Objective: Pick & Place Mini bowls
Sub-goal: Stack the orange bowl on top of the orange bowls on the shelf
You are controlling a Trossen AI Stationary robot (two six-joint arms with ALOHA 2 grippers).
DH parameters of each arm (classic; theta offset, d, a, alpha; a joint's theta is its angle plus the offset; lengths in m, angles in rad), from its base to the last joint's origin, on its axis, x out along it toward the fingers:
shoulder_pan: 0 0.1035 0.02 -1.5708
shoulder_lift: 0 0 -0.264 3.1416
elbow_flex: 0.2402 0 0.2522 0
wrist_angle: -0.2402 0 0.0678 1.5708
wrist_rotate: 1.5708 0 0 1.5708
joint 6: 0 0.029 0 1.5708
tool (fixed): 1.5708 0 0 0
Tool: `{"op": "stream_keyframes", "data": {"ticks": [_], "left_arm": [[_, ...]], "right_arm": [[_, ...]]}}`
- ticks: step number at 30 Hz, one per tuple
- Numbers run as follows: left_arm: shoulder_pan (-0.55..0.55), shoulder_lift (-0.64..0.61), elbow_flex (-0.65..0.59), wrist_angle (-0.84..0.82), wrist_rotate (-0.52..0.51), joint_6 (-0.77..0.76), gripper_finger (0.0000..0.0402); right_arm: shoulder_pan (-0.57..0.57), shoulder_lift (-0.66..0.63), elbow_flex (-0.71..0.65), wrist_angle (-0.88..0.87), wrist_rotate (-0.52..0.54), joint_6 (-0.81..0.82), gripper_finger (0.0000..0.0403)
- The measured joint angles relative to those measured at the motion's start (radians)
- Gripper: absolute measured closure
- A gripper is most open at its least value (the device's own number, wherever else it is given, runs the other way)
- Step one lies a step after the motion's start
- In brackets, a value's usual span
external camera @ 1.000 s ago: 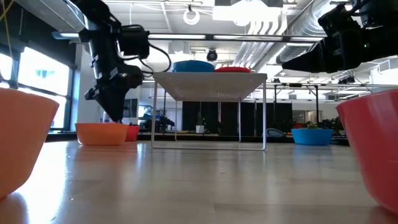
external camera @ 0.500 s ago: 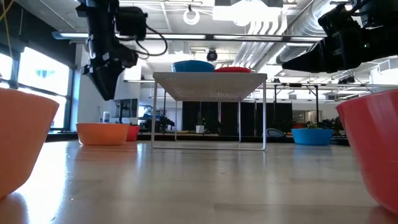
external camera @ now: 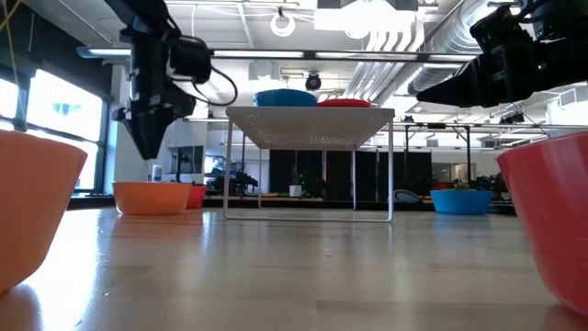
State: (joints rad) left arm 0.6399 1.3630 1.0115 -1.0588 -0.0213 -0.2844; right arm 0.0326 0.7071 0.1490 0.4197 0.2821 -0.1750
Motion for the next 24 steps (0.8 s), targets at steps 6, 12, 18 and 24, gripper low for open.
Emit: {"op": "stream_keyframes", "data": {"ticks": [6,12,18,24], "left_arm": [[0.042,0.059,0.000,0.052,0.018,0.084,0.0243],[0.040,0.079,-0.015,0.087,0.030,0.209,0.0238],[0.040,0.079,-0.073,0.136,0.007,0.282,0.0263],[0.041,0.079,-0.117,0.189,0.039,0.342,0.0285]], "right_arm": [[0.000,0.000,0.000,0.001,0.000,0.000,0.0403],[0.000,0.000,0.000,0.000,0.000,-0.001,0.0403],[0.000,0.000,0.000,0.000,0.000,-0.001,0.0403],[0.000,0.000,0.000,0.000,-0.001,0.000,0.0402]]}}
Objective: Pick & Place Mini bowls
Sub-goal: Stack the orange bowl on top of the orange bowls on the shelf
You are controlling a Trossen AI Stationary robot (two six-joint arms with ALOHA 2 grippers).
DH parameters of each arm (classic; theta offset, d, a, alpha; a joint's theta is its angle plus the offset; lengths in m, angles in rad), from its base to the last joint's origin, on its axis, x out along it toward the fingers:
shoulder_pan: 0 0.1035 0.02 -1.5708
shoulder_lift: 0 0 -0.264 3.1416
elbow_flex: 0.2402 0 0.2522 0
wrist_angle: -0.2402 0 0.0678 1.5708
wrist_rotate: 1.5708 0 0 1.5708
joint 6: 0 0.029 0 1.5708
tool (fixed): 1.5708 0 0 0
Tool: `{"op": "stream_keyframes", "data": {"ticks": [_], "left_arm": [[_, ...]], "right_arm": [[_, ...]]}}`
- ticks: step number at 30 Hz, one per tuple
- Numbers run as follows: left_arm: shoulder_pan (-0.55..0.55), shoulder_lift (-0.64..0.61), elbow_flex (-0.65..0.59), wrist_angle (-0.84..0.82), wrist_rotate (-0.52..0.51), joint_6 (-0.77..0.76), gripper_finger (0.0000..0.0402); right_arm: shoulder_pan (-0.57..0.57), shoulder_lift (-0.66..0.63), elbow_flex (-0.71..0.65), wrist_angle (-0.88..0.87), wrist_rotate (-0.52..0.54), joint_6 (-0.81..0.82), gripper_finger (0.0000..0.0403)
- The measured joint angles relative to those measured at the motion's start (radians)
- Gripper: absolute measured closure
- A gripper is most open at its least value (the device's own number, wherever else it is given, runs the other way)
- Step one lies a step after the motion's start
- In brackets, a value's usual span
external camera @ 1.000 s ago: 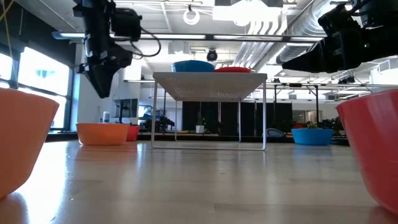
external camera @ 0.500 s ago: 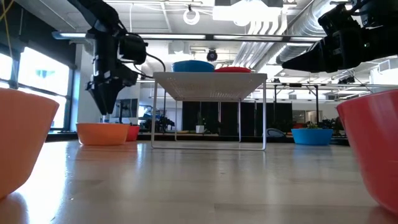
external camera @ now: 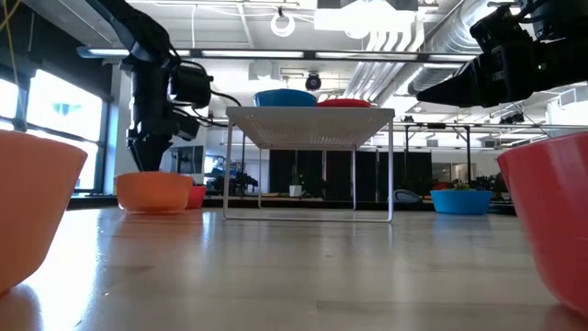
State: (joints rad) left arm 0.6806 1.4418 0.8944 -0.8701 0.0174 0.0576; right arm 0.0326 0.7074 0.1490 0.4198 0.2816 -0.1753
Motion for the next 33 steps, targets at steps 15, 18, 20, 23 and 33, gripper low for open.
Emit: {"op": "stream_keyframes", "data": {"ticks": [15,18,20,23,33], "left_arm": [[0.000,0.000,-0.038,0.037,0.007,-0.010,0.0338],[0.000,0.000,-0.025,0.016,0.008,-0.017,0.0324],[0.000,0.000,-0.015,0.006,0.009,-0.017,0.0312],[0.000,0.000,-0.011,0.009,0.035,-0.014,0.0294],[0.000,0.000,-0.010,0.005,0.026,-0.001,0.0278]], "right_arm": [[0.000,0.000,0.000,0.000,0.000,0.002,0.0403],[0.000,0.000,0.000,0.000,0.000,0.002,0.0403],[0.000,0.000,0.000,0.000,0.000,0.002,0.0403],[0.000,0.000,0.000,0.000,0.000,0.002,0.0402],[0.000,0.000,0.000,0.000,0.000,0.002,0.0402]]}}
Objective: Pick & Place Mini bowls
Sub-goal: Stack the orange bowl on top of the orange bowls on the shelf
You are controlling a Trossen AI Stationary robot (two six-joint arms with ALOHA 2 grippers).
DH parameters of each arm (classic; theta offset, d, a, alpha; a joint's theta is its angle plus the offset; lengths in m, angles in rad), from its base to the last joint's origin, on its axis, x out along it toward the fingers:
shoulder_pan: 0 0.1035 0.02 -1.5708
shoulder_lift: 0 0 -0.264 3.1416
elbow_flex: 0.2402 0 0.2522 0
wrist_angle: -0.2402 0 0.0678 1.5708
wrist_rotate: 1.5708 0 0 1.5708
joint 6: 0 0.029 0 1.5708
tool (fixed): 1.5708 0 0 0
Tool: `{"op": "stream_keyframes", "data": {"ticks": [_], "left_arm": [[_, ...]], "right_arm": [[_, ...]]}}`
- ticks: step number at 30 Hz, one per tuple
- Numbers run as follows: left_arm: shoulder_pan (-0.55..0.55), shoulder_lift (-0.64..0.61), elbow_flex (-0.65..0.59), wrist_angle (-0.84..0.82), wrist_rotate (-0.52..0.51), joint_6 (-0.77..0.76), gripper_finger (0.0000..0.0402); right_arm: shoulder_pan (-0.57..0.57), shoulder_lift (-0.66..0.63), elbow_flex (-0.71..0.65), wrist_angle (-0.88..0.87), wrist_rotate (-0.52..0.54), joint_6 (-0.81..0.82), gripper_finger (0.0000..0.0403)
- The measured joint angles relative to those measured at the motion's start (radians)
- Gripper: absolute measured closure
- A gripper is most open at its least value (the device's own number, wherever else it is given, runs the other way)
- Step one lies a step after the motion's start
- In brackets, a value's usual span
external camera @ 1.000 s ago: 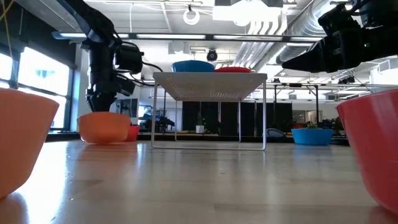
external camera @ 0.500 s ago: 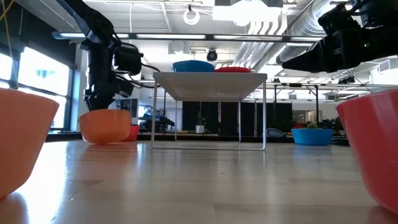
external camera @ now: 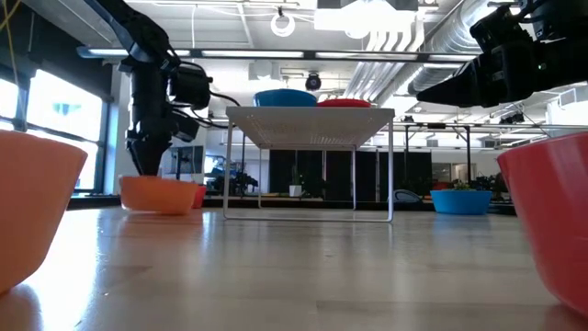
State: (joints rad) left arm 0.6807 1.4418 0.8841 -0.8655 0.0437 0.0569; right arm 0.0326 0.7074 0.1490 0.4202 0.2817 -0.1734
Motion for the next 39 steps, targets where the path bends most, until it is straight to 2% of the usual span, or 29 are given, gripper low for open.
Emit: {"op": "stream_keyframes", "data": {"ticks": [5,9,14,17,22,25,30,35,39], "left_arm": [[0.000,0.000,0.000,0.002,0.001,0.001,0.0278],[0.000,0.000,0.000,0.002,0.059,0.008,0.0278],[0.000,0.000,-0.019,0.042,0.066,0.018,0.0283],[0.000,0.001,-0.041,0.056,0.047,0.013,0.0307],[0.000,0.001,-0.048,0.055,0.062,-0.006,0.0383],[0.000,0.001,-0.036,0.044,0.074,-0.040,0.0393],[0.000,-0.009,0.063,-0.039,0.082,-0.069,0.0397],[0.003,-0.047,0.250,-0.195,0.016,-0.060,0.0399],[0.062,-0.061,0.436,-0.312,0.001,-0.067,0.0400]], "right_arm": [[0.000,0.000,0.000,0.000,0.000,0.000,0.0402],[0.000,0.000,0.000,0.000,0.000,-0.001,0.0402],[0.000,0.000,0.000,0.000,0.000,-0.002,0.0402],[0.000,0.000,0.000,0.000,0.000,-0.002,0.0403],[0.000,0.000,0.000,0.000,0.000,-0.003,0.0403],[0.000,0.000,0.000,0.000,0.000,-0.003,0.0403],[0.000,0.000,0.000,0.000,0.000,-0.003,0.0403],[0.000,0.000,0.000,-0.001,0.000,-0.003,0.0403],[0.000,0.000,0.000,-0.001,0.000,-0.003,0.0403]]}}
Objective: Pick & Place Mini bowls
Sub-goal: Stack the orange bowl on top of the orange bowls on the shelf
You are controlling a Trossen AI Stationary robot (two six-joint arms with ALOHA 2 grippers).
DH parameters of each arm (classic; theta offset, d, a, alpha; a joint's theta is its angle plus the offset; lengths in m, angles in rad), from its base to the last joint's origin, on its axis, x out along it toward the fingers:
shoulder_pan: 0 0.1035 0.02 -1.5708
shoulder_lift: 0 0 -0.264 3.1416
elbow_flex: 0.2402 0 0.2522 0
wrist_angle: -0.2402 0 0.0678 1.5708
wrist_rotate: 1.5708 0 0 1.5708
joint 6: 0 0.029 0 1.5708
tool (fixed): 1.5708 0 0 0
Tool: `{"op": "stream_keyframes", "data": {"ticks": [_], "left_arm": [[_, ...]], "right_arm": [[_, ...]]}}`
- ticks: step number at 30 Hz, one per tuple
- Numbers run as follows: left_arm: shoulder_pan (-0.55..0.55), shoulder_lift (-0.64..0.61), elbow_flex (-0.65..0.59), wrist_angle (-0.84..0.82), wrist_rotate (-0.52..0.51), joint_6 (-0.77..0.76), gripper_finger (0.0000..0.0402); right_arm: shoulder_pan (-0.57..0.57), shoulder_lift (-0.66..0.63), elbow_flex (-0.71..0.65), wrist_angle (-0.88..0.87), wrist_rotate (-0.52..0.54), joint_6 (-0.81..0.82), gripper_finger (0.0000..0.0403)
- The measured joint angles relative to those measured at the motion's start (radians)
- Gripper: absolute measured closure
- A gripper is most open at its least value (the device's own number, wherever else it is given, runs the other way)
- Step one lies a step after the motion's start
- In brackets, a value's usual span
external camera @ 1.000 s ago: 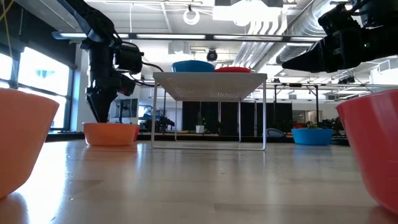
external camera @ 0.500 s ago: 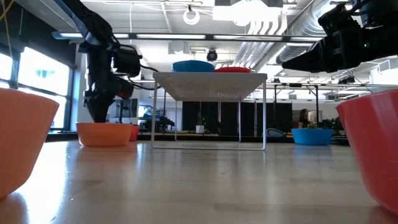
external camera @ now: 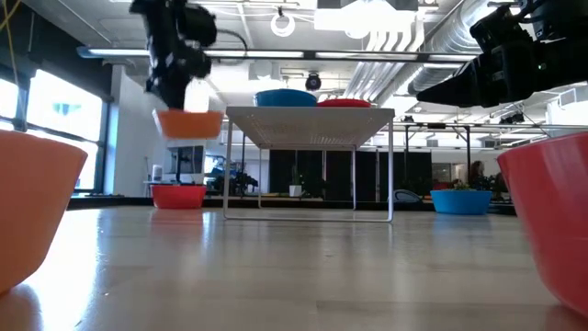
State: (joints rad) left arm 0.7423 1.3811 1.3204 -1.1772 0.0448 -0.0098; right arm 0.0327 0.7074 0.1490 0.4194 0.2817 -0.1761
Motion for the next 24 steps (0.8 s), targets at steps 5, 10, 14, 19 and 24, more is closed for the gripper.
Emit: {"op": "stream_keyframes", "data": {"ticks": [5,10,14,19,24], "left_arm": [[0.106,0.002,0.224,-0.054,0.029,-0.053,0.0400],[0.193,0.025,0.393,-0.045,0.159,-0.102,0.0401],[0.193,0.091,0.503,-0.039,0.190,-0.120,0.0401],[0.193,0.222,0.630,0.006,0.258,-0.157,0.0401],[0.185,0.346,0.735,0.022,0.310,-0.172,0.0401]], "right_arm": [[0.000,0.000,0.000,0.000,0.000,0.001,0.0403],[0.000,0.000,0.000,0.002,0.000,0.001,0.0403],[0.000,0.000,0.000,0.012,0.000,0.001,0.0403],[0.000,0.000,0.000,0.012,0.000,0.002,0.0403],[0.000,0.000,0.000,0.012,0.000,0.011,0.0403]]}}
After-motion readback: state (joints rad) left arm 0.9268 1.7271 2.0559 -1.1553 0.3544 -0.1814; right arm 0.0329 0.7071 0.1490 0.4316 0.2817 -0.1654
